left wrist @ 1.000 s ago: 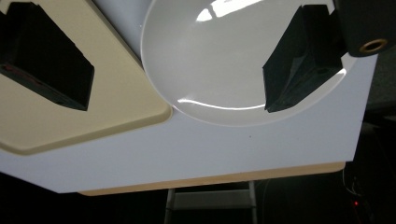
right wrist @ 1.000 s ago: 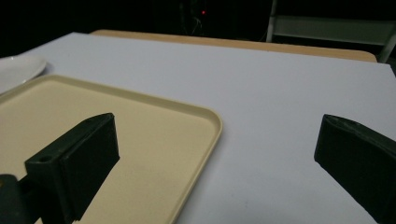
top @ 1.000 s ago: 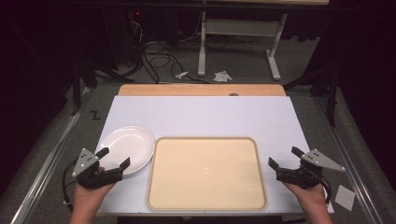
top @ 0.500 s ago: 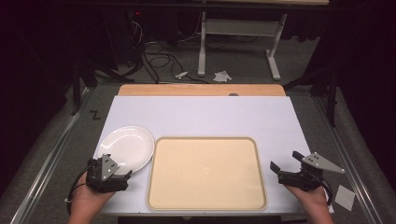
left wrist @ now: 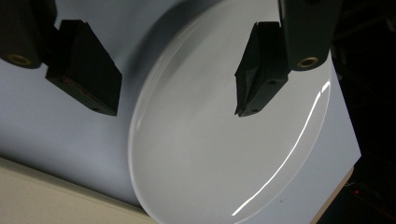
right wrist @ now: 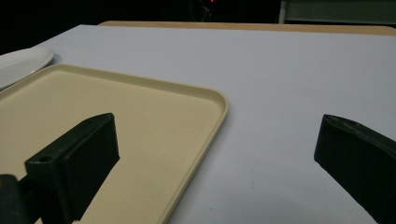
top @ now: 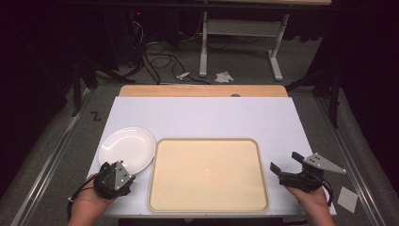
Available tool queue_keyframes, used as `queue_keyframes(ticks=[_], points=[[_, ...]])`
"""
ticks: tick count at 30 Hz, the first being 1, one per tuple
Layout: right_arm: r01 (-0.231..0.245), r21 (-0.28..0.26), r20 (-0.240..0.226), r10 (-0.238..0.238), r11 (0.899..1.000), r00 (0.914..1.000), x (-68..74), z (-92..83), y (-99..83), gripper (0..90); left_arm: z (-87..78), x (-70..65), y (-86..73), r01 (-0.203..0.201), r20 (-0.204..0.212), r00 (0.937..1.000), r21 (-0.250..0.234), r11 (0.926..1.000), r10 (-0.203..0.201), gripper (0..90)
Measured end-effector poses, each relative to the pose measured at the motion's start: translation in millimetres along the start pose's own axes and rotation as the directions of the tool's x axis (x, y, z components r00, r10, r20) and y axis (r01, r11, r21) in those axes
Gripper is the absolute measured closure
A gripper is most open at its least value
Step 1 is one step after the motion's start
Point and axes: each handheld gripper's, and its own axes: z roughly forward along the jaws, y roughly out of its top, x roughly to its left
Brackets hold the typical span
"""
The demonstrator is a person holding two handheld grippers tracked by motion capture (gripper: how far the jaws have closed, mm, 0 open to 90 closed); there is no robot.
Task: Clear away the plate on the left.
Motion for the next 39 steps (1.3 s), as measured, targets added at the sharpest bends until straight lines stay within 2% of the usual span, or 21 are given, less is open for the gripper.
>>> queue_keyframes(ticks=[2, 3, 5, 6, 7, 11, 12, 14, 15, 16, 17, 19, 20, 24, 29, 31, 32, 33, 34, 35, 39], points=[[0.012, 0.002, -0.004, -0.012, 1.0, 0.9999, 1.7, 1.5, -0.1, 0.6, 3.8, -7.3, -0.8, 0.048, 0.009, 0.9988, -0.059, 0.9971, -0.047, 34.2], [0.012, 0.002, -0.004, -0.012, 1.0, 0.9999, 1.7, 1.5, -0.1, 0.6, 3.8, -7.3, -0.8, 0.048, 0.009, 0.9988, -0.059, 0.9971, -0.047, 34.6], [0.016, 0.006, -0.005, -0.016, 1.0, 0.9999, 1.9, 2.2, 0.1, 0.6, 6.4, -12.5, -1.0, 0.08, 0.011, 0.9968, -0.098, 0.992, -0.079, 35.3], [0.016, 0.006, -0.005, -0.016, 1.0, 0.9999, 1.9, 2.2, 0.1, 0.6, 6.4, -12.5, -1.0, 0.08, 0.011, 0.9968, -0.098, 0.992, -0.079, 35.7], [0.016, 0.004, -0.006, -0.016, 1.0, 0.9999, 1.5, 2.3, 0.1, 0.6, 7.9, -16.1, -1.1, 0.105, 0.011, 0.9944, -0.125, 0.9865, -0.105, 35.7], [0.004, 0.009, -0.004, -0.004, 1.0, 1.0, 1.5, 1.7, -0.3, 0.6, 11.1, -24.6, -2.5, 0.128, -0.007, 0.9913, -0.187, 0.9741, -0.131, 39.0], [0.01, 0.005, -0.006, -0.01, 1.0, 0.9999, 1.2, 1.9, -0.1, 0.6, 11.3, -25.2, -3.0, 0.123, -0.004, 0.992, -0.188, 0.9744, -0.126, 39.4], [0.017, 0.003, -0.007, -0.017, 1.0, 0.9998, 1.4, 2.4, 0.3, 0.6, 10.6, -25.0, -4.8, 0.088, -0.002, 0.9959, -0.166, 0.9822, -0.09, 40.5], [0.017, 0.003, -0.007, -0.017, 1.0, 0.9998, 1.4, 2.4, 0.3, 0.6, 10.6, -25.0, -4.8, 0.088, -0.002, 0.9959, -0.166, 0.9822, -0.09, 40.6], [0.014, 0.006, -0.008, -0.014, 1.0, 0.9999, 2.1, 3.2, 0.6, 0.6, 10.8, -25.1, -6.5, 0.065, -0.001, 0.9978, -0.157, 0.9854, -0.066, 40.7], [0.018, 0.006, -0.009, -0.017, 1.0, 0.9998, 2.2, 3.8, 0.7, 0.6, 10.8, -25.1, -6.5, 0.065, -0.001, 0.9978, -0.157, 0.9854, -0.066, 41.0], [0.018, 0.011, -0.006, -0.018, 1.0, 0.9998, 2.5, 4.6, 0.7, 0.6, 10.0, -25.4, -8.2, 0.025, -0.005, 0.9997, -0.145, 0.9892, -0.026, 41.5], [0.018, 0.011, -0.006, -0.018, 1.0, 0.9998, 2.5, 4.6, 0.7, 0.6, 10.0, -25.4, -8.2, 0.025, -0.005, 0.9997, -0.145, 0.9892, -0.026, 41.6], [0.014, 0.013, -0.002, -0.014, 1.0, 0.9999, 1.7, 6.6, 1.1, 0.6, 8.1, -24.2, -10.2, -0.026, -0.013, 0.9996, -0.122, 0.9922, 0.025, 42.0], [0.022, 0.0, 0.012, -0.022, 1.0, 0.9997, 1.4, 4.4, 2.2, 0.6, 8.1, -23.2, -11.0, -0.038, -0.03, 0.9989, -0.111, 0.9931, 0.035, 43.9], [0.023, -0.009, 0.016, -0.022, 1.0, 0.9996, 1.5, 2.7, 2.7, 0.6, 7.9, -23.6, -11.8, -0.038, -0.02, 0.9991, -0.11, 0.9932, 0.036, 44.2], [0.022, -0.01, 0.018, -0.022, 1.0, 0.9996, 1.3, 2.3, 2.8, 0.6, 7.6, -23.2, -12.5, -0.05, -0.018, 0.9987, -0.101, 0.9936, 0.049, 44.8], [0.022, -0.01, 0.018, -0.022, 1.0, 0.9996, 1.3, 2.3, 2.8, 0.6, 8.2, -24.1, -13.2, -0.052, -0.001, 0.9986, -0.096, 0.994, 0.052, 44.8], [0.021, -0.01, 0.016, -0.02, 1.0, 0.9997, 1.2, 2.7, 2.7, 0.6, 4.2, -19.0, -12.9, -0.144, -0.002, 0.9895, -0.027, 0.9891, 0.144, 45.4], [0.02, -0.007, 0.015, -0.019, 1.0, 0.9997, 0.6, 4.6, 2.4, 0.6, 5.9, -19.1, -13.9, -0.16, -0.001, 0.9872, -0.025, 0.9869, 0.16, 46.0], [0.012, -0.001, 0.012, -0.012, 1.0, 0.9998, -0.4, 6.0, 2.3, 0.6, 11.0, -20.3, -15.4, -0.178, 0.007, 0.984, -0.024, 0.9838, 0.178, 48.0]])
